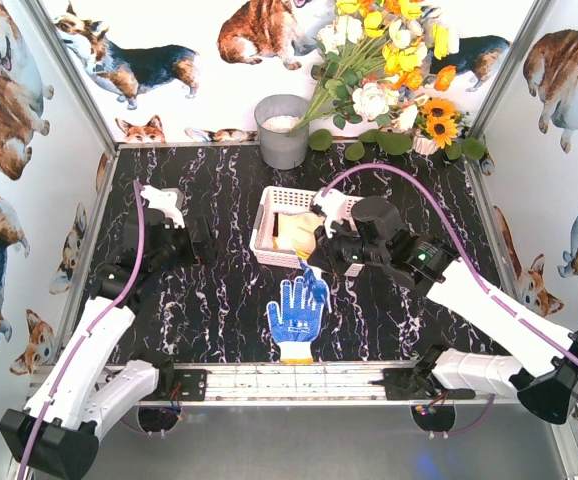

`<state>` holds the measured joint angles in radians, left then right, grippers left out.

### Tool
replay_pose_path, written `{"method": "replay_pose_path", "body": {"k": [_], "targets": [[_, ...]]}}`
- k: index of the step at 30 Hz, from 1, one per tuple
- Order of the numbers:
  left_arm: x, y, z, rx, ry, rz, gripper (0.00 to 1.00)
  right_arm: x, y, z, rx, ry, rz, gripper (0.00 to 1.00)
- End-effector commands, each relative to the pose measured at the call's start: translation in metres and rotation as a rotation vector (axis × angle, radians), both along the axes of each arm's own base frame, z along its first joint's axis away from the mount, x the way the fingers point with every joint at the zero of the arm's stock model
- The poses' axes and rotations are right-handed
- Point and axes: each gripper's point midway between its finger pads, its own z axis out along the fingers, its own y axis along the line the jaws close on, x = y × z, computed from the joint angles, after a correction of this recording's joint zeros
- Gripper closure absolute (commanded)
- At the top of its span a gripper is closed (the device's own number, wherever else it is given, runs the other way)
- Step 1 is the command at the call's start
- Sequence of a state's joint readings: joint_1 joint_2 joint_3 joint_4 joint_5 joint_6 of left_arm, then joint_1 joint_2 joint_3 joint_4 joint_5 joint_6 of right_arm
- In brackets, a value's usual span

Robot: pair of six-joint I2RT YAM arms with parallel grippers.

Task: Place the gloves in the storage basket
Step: Pair the glove with the glove.

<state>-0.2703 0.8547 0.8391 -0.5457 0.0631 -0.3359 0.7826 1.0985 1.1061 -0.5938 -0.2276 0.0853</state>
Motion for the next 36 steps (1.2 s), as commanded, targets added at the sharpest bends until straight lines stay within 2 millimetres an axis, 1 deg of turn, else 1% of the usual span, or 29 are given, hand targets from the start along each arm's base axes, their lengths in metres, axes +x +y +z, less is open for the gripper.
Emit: {"method": "replay_pose_path", "body": {"k": [1, 4, 7, 11, 13, 17, 24, 27, 29, 31, 33, 34, 36], "targets": [[-0.001, 0.009, -0.005, 0.025, -0.009, 0.023, 0.0, -0.002, 0.026, 0.014, 0.033, -0.108, 0.175, 1.0], [-0.003, 0.006, -0.014, 0.003, 0.009, 0.023, 0.0, -0.016, 0.04, -0.012, 0.008, -0.061, 0.236, 1.0], [-0.006, 0.005, -0.02, -0.007, 0.025, 0.024, 0.0, -0.035, 0.053, -0.04, -0.014, -0.001, 0.281, 1.0], [-0.007, 0.004, -0.02, -0.015, 0.028, 0.021, 0.0, -0.06, 0.068, -0.07, -0.03, 0.061, 0.323, 1.0], [-0.012, 0.004, -0.035, -0.014, 0.066, 0.018, 0.0, -0.07, 0.073, -0.082, -0.045, 0.095, 0.322, 1.0], [-0.016, 0.0, -0.041, -0.036, 0.088, 0.01, 0.0, -0.087, 0.079, -0.1, -0.072, 0.158, 0.315, 1.0], [-0.027, -0.011, -0.054, -0.105, 0.152, -0.013, 0.0, -0.11, 0.093, -0.112, -0.023, 0.247, 0.287, 1.0], [-0.035, -0.013, -0.06, -0.121, 0.184, -0.014, 0.0, -0.119, 0.096, -0.116, 0.007, 0.275, 0.264, 0.88], [-0.039, -0.015, -0.061, -0.137, 0.201, -0.018, 0.0, -0.126, 0.097, -0.115, 0.028, 0.291, 0.248, 0.78], [-0.043, -0.017, -0.061, -0.156, 0.217, -0.025, 0.0, -0.132, 0.098, -0.114, 0.039, 0.301, 0.231, 0.64], [-0.046, -0.021, -0.064, -0.176, 0.239, -0.033, 0.0, -0.137, 0.096, -0.11, 0.042, 0.314, 0.216, 0.53], [-0.049, -0.024, -0.066, -0.189, 0.255, -0.041, 0.0, -0.139, 0.095, -0.108, 0.044, 0.319, 0.21, 0.48], [-0.057, -0.033, -0.071, -0.237, 0.301, -0.074, 0.0, -0.142, 0.091, -0.099, 0.062, 0.329, 0.184, 0.44]]}}
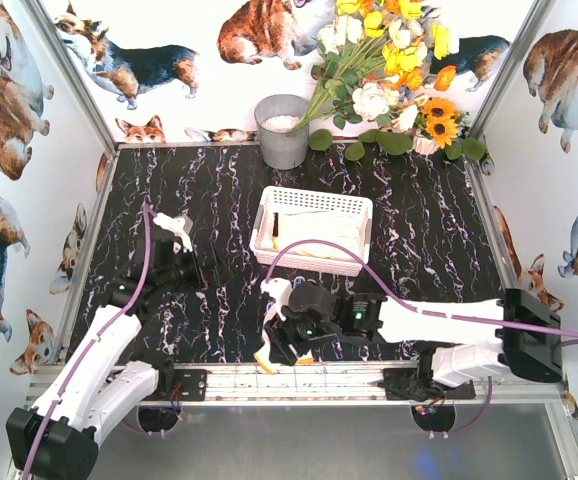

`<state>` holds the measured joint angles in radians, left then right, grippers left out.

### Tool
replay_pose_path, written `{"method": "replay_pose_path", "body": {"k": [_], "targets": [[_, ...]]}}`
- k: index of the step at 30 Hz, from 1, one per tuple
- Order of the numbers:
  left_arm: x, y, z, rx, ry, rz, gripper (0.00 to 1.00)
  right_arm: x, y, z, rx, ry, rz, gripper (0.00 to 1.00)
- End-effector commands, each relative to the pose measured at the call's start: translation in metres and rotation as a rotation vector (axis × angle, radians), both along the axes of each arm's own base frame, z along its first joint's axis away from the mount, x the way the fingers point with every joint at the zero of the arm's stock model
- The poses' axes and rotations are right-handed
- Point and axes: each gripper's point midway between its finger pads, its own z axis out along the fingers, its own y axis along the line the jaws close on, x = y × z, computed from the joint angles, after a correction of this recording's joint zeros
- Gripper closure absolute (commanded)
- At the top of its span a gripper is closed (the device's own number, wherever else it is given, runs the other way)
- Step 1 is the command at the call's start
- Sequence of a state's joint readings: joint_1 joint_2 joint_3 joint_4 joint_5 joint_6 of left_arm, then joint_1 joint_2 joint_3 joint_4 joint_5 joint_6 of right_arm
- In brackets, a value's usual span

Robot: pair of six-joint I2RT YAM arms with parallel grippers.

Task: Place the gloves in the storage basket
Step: Pair the glove with the glove.

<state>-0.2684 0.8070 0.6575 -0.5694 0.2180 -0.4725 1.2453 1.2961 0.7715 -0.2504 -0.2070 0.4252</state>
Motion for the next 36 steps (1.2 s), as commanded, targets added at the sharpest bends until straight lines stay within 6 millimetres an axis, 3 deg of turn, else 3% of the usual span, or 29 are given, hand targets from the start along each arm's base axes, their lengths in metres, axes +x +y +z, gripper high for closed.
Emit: {"method": "replay_pose_path", "body": {"k": [1, 7, 12, 15, 20, 26, 31, 36], "targets": [[-0.017, -0.016, -0.011, -0.112, 0.099, -0.041, 0.0, 0.003, 0.008, 0.047, 0.146, -0.002, -0.101, 0.41], [-0.041, -0.036, -0.028, -0.215, 0.186, -0.105, 0.07, 0.02, -0.019, 0.061, 0.174, 0.06, -0.377, 0.38], [-0.06, -0.061, -0.044, -0.288, 0.24, -0.159, 0.19, 0.035, -0.061, 0.033, 0.136, 0.213, -0.745, 0.39], [-0.069, -0.075, -0.055, -0.274, 0.256, -0.187, 0.28, 0.033, -0.073, 0.015, 0.178, 0.342, -0.873, 0.42], [-0.08, -0.101, -0.069, -0.302, 0.295, -0.245, 0.39, 0.037, -0.086, -0.005, 0.214, 0.422, -0.98, 0.48], [-0.094, -0.121, -0.079, -0.289, 0.323, -0.291, 0.42, 0.048, -0.086, -0.012, 0.181, 0.42, -0.997, 0.47], [-0.1, -0.127, -0.094, -0.26, 0.355, -0.305, 0.44, 0.056, -0.084, -0.021, 0.179, 0.423, -1.016, 0.47], [-0.104, -0.138, -0.1, -0.265, 0.371, -0.318, 0.51, 0.066, -0.086, -0.035, 0.152, 0.387, -1.038, 0.47]]}}
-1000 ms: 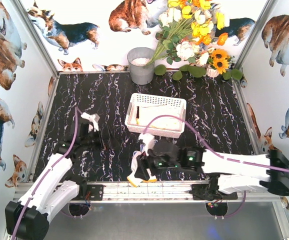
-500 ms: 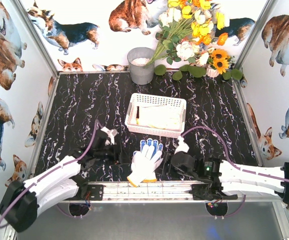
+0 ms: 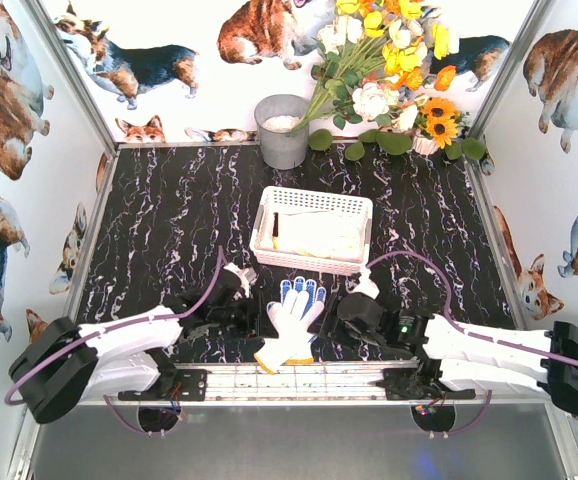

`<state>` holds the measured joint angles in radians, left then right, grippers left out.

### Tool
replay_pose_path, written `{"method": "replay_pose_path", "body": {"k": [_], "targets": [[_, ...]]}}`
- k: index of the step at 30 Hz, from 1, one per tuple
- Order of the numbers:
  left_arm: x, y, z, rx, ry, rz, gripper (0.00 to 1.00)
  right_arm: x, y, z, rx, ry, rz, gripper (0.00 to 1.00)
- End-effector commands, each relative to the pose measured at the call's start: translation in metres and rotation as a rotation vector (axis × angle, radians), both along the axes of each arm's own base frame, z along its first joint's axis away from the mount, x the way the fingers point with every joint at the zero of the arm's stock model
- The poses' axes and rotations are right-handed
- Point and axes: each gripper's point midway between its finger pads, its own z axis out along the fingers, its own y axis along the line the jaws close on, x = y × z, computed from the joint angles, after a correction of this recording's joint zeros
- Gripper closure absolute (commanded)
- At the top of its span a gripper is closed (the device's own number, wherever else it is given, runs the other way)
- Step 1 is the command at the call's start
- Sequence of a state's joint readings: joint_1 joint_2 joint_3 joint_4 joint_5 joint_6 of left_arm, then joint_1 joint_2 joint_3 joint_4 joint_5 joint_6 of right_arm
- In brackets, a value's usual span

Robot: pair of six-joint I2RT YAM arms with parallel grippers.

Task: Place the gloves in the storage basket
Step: Pair the glove with the glove.

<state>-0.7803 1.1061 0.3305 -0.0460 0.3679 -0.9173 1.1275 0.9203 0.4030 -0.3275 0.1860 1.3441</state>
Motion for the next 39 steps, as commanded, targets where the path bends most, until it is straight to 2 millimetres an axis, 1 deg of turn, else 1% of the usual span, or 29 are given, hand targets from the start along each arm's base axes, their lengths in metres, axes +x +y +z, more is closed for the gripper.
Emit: {"method": "replay_pose_path", "body": {"k": [1, 3, 6, 7, 8, 11, 13, 15, 16, 17, 23, 25, 26, 27, 29, 31, 33, 36, 39], "targets": [[0.004, -0.013, 0.001, -0.023, -0.032, 0.002, 0.54, 0.018, 0.008, 0.003, 0.019, -0.05, -0.027, 0.48], [0.005, -0.015, 0.002, -0.019, -0.041, 0.009, 0.6, 0.02, 0.007, -0.001, -0.009, -0.051, -0.016, 0.5], [0.008, -0.014, 0.004, -0.024, -0.058, 0.029, 0.7, 0.022, 0.008, -0.005, -0.047, -0.056, 0.006, 0.57], [0.009, -0.014, 0.005, -0.027, -0.06, 0.035, 0.76, 0.023, 0.008, -0.008, -0.062, -0.057, 0.014, 0.61], [0.009, -0.014, 0.005, -0.032, -0.064, 0.039, 0.78, 0.023, 0.009, -0.008, -0.066, -0.055, 0.021, 0.66], [0.01, -0.013, 0.008, -0.041, -0.069, 0.052, 0.91, 0.022, 0.011, -0.009, -0.083, -0.051, 0.05, 0.79], [0.01, -0.013, 0.012, -0.056, -0.077, 0.061, 0.96, 0.023, 0.012, -0.006, -0.091, -0.059, 0.062, 0.87], [0.012, -0.014, 0.018, -0.073, -0.092, 0.065, 0.99, 0.025, 0.011, -0.002, -0.1, -0.07, 0.065, 0.92], [0.012, -0.014, 0.021, -0.08, -0.099, 0.066, 1.0, 0.027, 0.01, 0.0, -0.106, -0.08, 0.063, 0.96], [0.012, -0.014, 0.023, -0.083, -0.105, 0.067, 1.0, 0.028, 0.009, 0.004, -0.105, -0.089, 0.064, 1.0], [0.013, -0.017, 0.031, -0.107, -0.125, 0.05, 1.0, 0.032, 0.002, 0.015, -0.129, -0.119, 0.051, 1.0], [0.013, -0.015, 0.028, -0.089, -0.13, 0.043, 0.92, 0.032, -0.001, 0.016, -0.138, -0.121, 0.048, 1.0], [0.013, -0.013, 0.025, -0.067, -0.133, 0.04, 0.88, 0.031, -0.002, 0.016, -0.137, -0.119, 0.048, 0.98], [0.013, -0.011, 0.022, -0.04, -0.138, 0.038, 0.85, 0.03, -0.001, 0.016, -0.132, -0.113, 0.053, 0.93], [0.014, -0.008, 0.017, 0.002, -0.147, 0.035, 0.76, 0.025, 0.004, 0.016, -0.113, -0.089, 0.072, 0.84], [0.015, -0.007, 0.015, 0.013, -0.155, 0.035, 0.68, 0.018, 0.01, 0.015, -0.085, -0.048, 0.088, 0.78], [0.016, -0.009, 0.014, 0.008, -0.156, 0.033, 0.63, 0.012, 0.018, 0.011, -0.046, -0.008, 0.104, 0.75], [0.015, -0.011, 0.011, 0.006, -0.147, 0.023, 0.61, 0.003, 0.034, 0.009, 0.034, 0.035, 0.12, 0.73], [0.014, -0.012, 0.009, 0.001, -0.142, 0.016, 0.57, -0.002, 0.045, 0.009, 0.08, 0.058, 0.117, 0.71]]}}
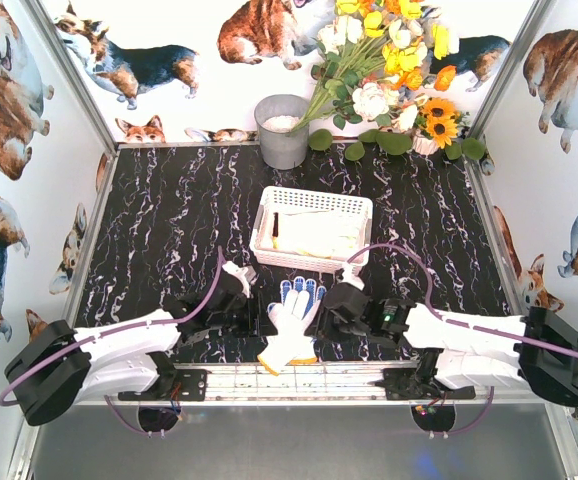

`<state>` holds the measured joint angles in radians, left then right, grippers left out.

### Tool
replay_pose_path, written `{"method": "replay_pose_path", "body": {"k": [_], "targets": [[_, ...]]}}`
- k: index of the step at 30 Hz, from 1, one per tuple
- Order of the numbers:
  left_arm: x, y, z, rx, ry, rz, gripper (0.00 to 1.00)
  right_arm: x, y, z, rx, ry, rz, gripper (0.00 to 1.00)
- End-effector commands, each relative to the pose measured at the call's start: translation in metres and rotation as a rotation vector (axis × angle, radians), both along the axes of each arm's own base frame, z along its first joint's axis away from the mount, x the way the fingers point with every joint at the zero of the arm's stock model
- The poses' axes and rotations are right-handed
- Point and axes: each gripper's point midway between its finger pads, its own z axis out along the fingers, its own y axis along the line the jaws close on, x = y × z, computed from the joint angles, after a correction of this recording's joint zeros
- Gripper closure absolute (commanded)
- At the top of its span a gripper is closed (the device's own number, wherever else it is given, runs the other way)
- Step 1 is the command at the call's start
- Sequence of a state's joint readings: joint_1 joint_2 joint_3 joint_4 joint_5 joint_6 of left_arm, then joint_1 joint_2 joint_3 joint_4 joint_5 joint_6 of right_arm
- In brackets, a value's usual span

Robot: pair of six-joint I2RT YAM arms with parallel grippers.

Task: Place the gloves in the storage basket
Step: Pair the glove with the glove.

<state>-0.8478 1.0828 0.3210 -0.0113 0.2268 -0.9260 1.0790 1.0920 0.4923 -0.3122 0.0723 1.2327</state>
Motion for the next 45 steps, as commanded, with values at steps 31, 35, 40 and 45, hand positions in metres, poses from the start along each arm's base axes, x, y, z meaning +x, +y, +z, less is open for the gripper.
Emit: {"method": "replay_pose_path", "body": {"k": [31, 35, 40, 45], "targets": [[-0.006, -0.013, -0.001, -0.047, 0.005, -0.05, 0.58, -0.014, 0.039, -0.01, 0.167, 0.114, -0.124, 0.69], [-0.008, -0.014, -0.001, -0.05, 0.008, -0.057, 0.58, -0.013, 0.045, -0.013, 0.166, 0.119, -0.116, 0.7], [-0.011, -0.013, -0.003, -0.043, 0.016, -0.061, 0.59, -0.013, 0.05, -0.014, 0.172, 0.12, -0.109, 0.79], [-0.01, -0.006, -0.005, -0.019, 0.005, -0.034, 0.59, -0.008, 0.051, -0.004, 0.17, 0.088, -0.104, 0.95]]}}
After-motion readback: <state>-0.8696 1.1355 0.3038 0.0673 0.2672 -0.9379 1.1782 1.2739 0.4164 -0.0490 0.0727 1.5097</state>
